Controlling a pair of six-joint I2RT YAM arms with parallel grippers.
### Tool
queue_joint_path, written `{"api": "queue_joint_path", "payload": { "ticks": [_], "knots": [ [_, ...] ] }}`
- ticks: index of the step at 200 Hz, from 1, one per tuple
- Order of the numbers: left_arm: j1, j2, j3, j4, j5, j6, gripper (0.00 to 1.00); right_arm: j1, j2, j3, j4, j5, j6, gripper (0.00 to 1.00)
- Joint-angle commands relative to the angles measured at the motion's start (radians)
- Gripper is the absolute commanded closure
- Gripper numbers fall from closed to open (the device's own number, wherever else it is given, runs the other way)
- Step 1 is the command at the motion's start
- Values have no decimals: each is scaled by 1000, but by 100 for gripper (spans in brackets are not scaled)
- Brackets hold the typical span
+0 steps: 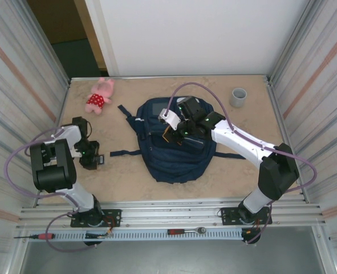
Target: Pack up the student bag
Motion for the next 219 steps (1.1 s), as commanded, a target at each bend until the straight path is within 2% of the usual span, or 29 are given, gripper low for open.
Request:
{"api": "queue_joint_path", "payload": {
  "ticks": [1, 39, 65, 90, 130, 153, 170, 187, 197, 219],
  "knots": [
    [6, -91, -29, -104, -12, -10, 39, 7, -59, 10, -21, -25, 42, 100],
    [-35, -276, -79, -138, 44, -43, 47, -30, -55, 32, -39, 1, 90, 100],
    [-125, -377, -71, -147, 66, -8, 49, -59, -39, 60, -38, -47, 92, 100],
    [-241, -424, -20, -143, 56, 113, 49, -82, -15, 105, -66, -98, 65, 100],
    [-468, -450, 104, -114, -61, 419, 50, -119, 7, 153, -125, -156, 19, 100],
    [-553, -470, 152, -81, -138, 623, 53, -141, -4, 147, -140, -152, 18, 100],
    [-598, -515, 148, 6, -147, 799, 53, -159, -10, 143, -143, -172, 27, 100],
    [-605, -566, 131, 113, -47, 1003, 54, -176, -9, 150, -151, -205, 34, 100],
    [-605, -592, 123, 166, 53, 1141, 56, -185, -10, 153, -157, -230, 36, 100],
    [-607, -620, 140, 172, 260, 1446, 59, -204, -4, 171, -183, -268, 30, 100]
  ]
}}
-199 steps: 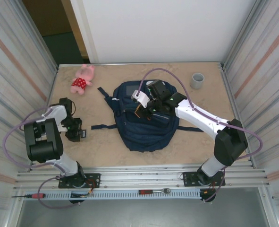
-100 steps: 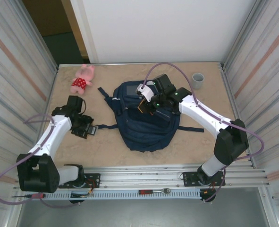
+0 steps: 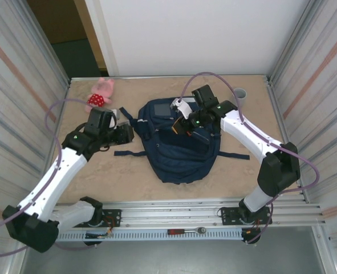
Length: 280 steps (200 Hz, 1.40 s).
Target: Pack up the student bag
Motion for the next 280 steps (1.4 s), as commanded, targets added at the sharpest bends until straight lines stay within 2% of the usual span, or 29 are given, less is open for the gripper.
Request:
{"api": "queue_joint_path", "payload": {
  "ticks": [1, 25, 40, 64, 103, 119, 162, 199, 246, 280],
  "knots": [
    [-5, -39, 16, 72, 231, 457, 59, -29, -20, 73, -24, -80, 8, 100],
    [-14, -34, 43, 14, 374, 754, 63, -48, -3, 107, -84, -112, -20, 100],
    [-44, -17, 57, -20, 411, 913, 64, -53, 15, 139, -136, -122, -47, 100],
    [-140, 48, 101, -57, 372, 1109, 66, -54, 38, 183, -198, -152, -82, 100],
    [-337, 221, 212, -55, 214, 1300, 66, -50, 64, 222, -239, -230, -115, 100],
    [-385, 293, 257, -37, 167, 1354, 67, -49, 80, 243, -266, -237, -127, 100],
    [-426, 407, 303, 108, 108, 1435, 67, -43, 92, 261, -279, -251, -140, 100],
    [-479, 489, 311, 207, -41, 1486, 67, -37, 97, 261, -277, -267, -140, 100],
    [-488, 562, 282, 193, -49, 1494, 63, -36, 97, 266, -273, -279, -140, 100],
    [-488, 533, 223, 143, 39, 1459, 63, -67, 95, 263, -234, -266, -79, 100]
  ]
}}
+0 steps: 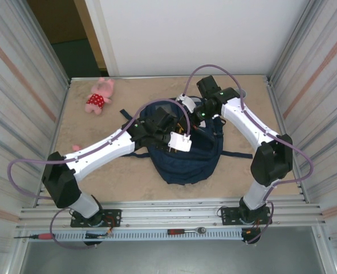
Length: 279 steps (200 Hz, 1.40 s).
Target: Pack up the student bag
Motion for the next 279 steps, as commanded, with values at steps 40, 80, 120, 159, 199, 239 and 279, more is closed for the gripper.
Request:
{"api": "queue_joint_path", "payload": {
  "ticks": [40, 80, 120, 159, 199, 239, 279],
  "knots": [
    [-12, -21, -149, 30, 93, -32, 62, -8, -29, 64, 96, -185, 139, 100],
    [0, 30, -128, 52, 57, -71, 60, -8, -40, 61, 102, -208, 154, 100],
    [-1, 52, -78, 131, -2, -137, 34, -8, -58, 56, 101, -208, 154, 100],
    [-1, -7, -120, 213, -56, -200, 27, -8, -57, 53, 101, -210, 156, 100],
    [-1, -123, -206, 282, -54, -296, 33, -8, -64, 49, 103, -213, 150, 100],
    [5, -252, -311, 282, 33, -386, 32, -6, -81, 11, 108, -212, 126, 100],
    [102, -413, -448, 310, 173, -565, 28, 5, -94, -46, 74, -150, 64, 100]
  ]
}}
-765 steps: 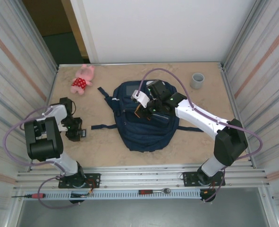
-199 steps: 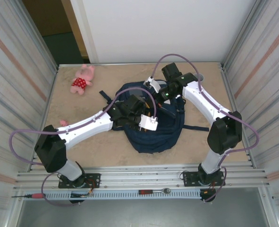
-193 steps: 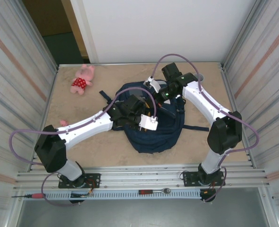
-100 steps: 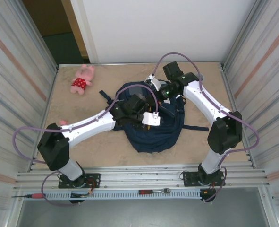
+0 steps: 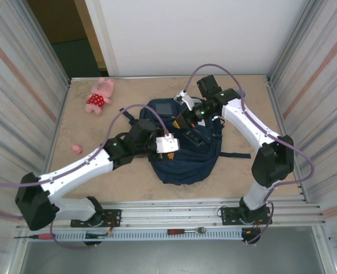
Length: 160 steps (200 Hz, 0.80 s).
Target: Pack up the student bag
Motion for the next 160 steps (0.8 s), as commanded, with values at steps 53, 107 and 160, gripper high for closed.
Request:
{"api": "queue_joint_path", "payload": {
  "ticks": [53, 107, 160],
  "knots": [
    [404, -163, -210, 109, 537, -231, 24, 107, -136, -184, -87, 38, -397, 100],
    [429, 87, -56, -91, 668, 86, 23, 151, -171, -279, -40, 103, -540, 96],
    [392, 168, -5, -215, 611, 245, 25, 129, -253, -305, -72, 87, -307, 46]
  ]
}}
